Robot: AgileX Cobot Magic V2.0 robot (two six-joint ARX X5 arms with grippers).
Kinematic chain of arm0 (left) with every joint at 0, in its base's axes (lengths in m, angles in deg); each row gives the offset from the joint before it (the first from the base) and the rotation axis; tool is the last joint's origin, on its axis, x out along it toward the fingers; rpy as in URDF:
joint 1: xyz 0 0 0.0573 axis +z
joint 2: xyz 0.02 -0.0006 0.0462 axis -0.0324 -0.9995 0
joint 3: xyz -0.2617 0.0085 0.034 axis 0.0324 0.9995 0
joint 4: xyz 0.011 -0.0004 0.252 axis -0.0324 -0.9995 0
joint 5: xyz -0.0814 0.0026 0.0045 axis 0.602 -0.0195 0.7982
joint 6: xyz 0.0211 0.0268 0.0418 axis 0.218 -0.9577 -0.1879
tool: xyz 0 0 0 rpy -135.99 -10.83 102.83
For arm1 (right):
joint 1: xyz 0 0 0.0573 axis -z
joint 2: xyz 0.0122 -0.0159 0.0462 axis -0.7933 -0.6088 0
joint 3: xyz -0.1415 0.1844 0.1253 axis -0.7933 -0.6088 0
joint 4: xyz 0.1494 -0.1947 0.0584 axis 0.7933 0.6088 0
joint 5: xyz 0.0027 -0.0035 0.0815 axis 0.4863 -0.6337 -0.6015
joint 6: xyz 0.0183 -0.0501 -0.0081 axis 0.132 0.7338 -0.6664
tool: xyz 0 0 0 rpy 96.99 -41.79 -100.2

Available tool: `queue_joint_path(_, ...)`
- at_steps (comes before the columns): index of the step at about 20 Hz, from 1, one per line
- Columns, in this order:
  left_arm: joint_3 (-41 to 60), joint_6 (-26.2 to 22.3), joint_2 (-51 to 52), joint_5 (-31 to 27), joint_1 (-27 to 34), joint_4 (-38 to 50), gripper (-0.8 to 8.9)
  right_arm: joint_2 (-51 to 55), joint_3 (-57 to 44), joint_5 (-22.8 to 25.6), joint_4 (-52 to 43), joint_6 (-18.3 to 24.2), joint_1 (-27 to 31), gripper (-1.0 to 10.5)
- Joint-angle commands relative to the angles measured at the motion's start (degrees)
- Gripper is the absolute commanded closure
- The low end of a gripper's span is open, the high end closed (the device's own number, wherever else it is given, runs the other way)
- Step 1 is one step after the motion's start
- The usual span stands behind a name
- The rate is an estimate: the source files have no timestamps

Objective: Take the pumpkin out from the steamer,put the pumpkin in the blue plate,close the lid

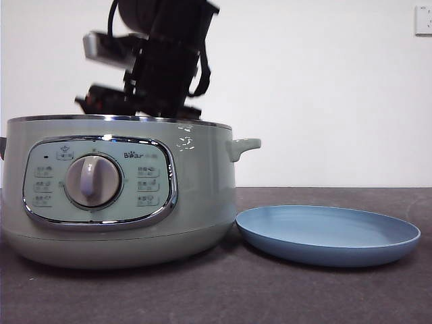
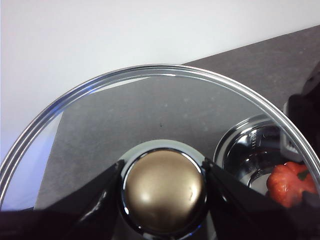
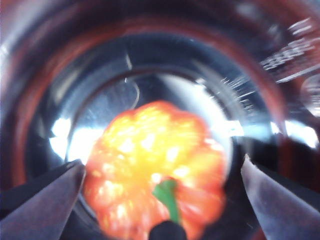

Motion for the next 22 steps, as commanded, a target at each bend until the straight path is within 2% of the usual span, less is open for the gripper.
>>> queue_joint_path(1, -0.57, 0.22, 0.66, -0.33, 0.07, 2.45, 8.22, -2.38, -0.11, -0.15, -0.15, 0.90, -0.11, 2.3)
queue_joint_path(2, -0.57, 0.22, 0.66, -0.33, 0.07, 2.43, 8.22, -2.62, -0.11, -0.11, -0.09, 0.68, -0.11, 3.2)
queue_joint_path(3, -0.57, 0.22, 0.66, -0.33, 0.07, 2.45, 8.22, -2.64, -0.11, -0.09, -0.39, 0.68, -0.24, 5.6)
queue_joint_path(4, -0.57, 0.22, 0.66, -0.33, 0.07, 2.45, 8.22, -2.64, -0.11, -0.11, -0.83, 0.70, -0.48, 8.8)
queue_joint_path(5, -0.57, 0.20, 0.66, -0.31, 0.07, 2.43, 8.22, -2.64, -0.11, -0.09, -1.18, 0.35, -0.52, 9.5)
queue_joint_path(9, -0.57, 0.20, 0.66, -0.24, 0.07, 2.45, 8.22, -0.59, -0.07, -0.07, -0.48, -0.28, -0.52, 9.5)
queue_joint_path(13, -0.57, 0.20, 0.46, -0.22, 0.07, 2.60, 8.22, 8.15, -0.07, 0.07, 4.15, -0.20, 0.35, 9.5)
queue_joint_path(16, -0.57, 0.20, 0.46, 0.48, 0.07, 3.32, 8.22, 17.38, -0.09, 0.00, 10.82, -0.46, 3.50, 9.5)
queue_joint_path(19, -0.57, 0.20, 0.37, 2.78, 0.07, 5.40, 8.22, 25.11, -0.09, -0.04, 18.95, -3.30, 8.46, 9.5)
queue_joint_path(22, -0.57, 0.17, -1.38, 4.50, 0.07, 6.16, 8.22, 28.39, -0.52, -0.07, 27.69, -5.86, 14.27, 9.6)
